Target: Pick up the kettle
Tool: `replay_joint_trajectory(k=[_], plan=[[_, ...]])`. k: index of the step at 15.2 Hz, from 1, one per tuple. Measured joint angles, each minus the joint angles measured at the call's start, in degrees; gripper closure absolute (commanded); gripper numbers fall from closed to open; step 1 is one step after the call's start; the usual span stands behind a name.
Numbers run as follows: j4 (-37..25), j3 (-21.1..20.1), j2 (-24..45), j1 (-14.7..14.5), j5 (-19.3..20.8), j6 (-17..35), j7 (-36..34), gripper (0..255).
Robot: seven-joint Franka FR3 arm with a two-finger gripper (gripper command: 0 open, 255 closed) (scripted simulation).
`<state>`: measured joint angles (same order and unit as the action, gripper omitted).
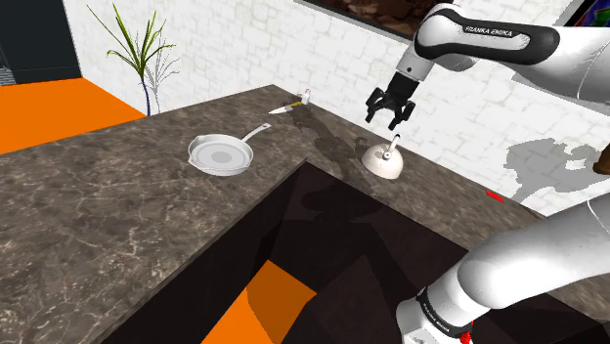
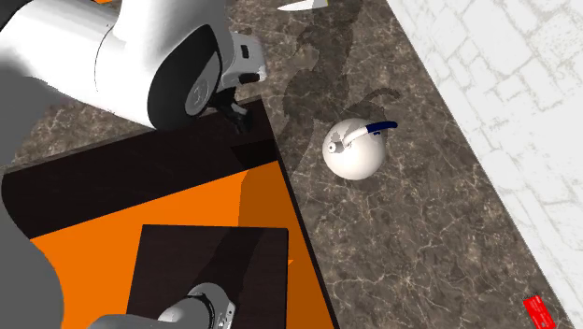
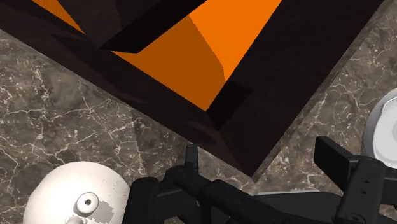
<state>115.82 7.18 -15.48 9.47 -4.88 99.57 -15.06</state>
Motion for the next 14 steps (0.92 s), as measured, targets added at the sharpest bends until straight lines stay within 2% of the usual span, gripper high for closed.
replay_joint_trajectory(k=[6,14], plan=[[-7.6,3.9,10.9,3.3,-1.3,0.5,-1.9,0],[-18.5,8.7,23.8,8.3,-4.4,-1.6,-4.5,0]])
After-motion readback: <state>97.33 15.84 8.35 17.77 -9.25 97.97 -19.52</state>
